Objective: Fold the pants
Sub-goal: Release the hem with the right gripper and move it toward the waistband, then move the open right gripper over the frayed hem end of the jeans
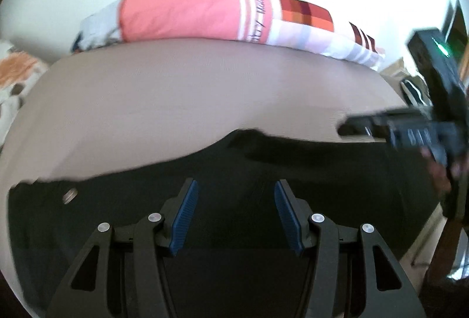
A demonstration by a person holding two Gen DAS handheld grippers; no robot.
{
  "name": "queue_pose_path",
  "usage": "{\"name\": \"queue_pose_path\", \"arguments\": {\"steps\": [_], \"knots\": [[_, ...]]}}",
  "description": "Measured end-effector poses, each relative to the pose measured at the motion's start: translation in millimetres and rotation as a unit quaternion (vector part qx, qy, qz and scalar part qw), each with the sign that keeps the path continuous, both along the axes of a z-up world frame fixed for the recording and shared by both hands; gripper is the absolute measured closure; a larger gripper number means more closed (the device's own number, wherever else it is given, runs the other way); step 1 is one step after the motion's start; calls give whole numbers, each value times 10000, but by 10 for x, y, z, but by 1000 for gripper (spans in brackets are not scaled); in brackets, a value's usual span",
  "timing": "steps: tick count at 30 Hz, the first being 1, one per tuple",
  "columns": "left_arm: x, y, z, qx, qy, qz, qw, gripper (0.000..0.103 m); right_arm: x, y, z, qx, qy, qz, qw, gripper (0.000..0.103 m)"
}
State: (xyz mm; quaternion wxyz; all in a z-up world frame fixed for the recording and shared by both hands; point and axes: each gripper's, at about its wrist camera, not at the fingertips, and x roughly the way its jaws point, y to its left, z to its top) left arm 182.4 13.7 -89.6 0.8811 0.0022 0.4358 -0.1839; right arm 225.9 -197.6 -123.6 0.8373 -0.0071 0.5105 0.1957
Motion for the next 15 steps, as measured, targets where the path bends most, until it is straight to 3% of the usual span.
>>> {"name": "queue_pose_path", "arguments": {"steps": [6, 11, 15], "knots": [[314, -330, -247, 219, 269, -224, 9991, 48, -242, -94, -209, -285, 113, -268, 9992, 73], [491, -457, -389, 839, 159, -205, 9961, 47, -241, -50, -405, -851, -83, -405, 9955, 76], [497, -408, -378, 724, 190, -172, 9970, 46, -180, -75, -411, -853, -218, -554, 9946, 72]]}}
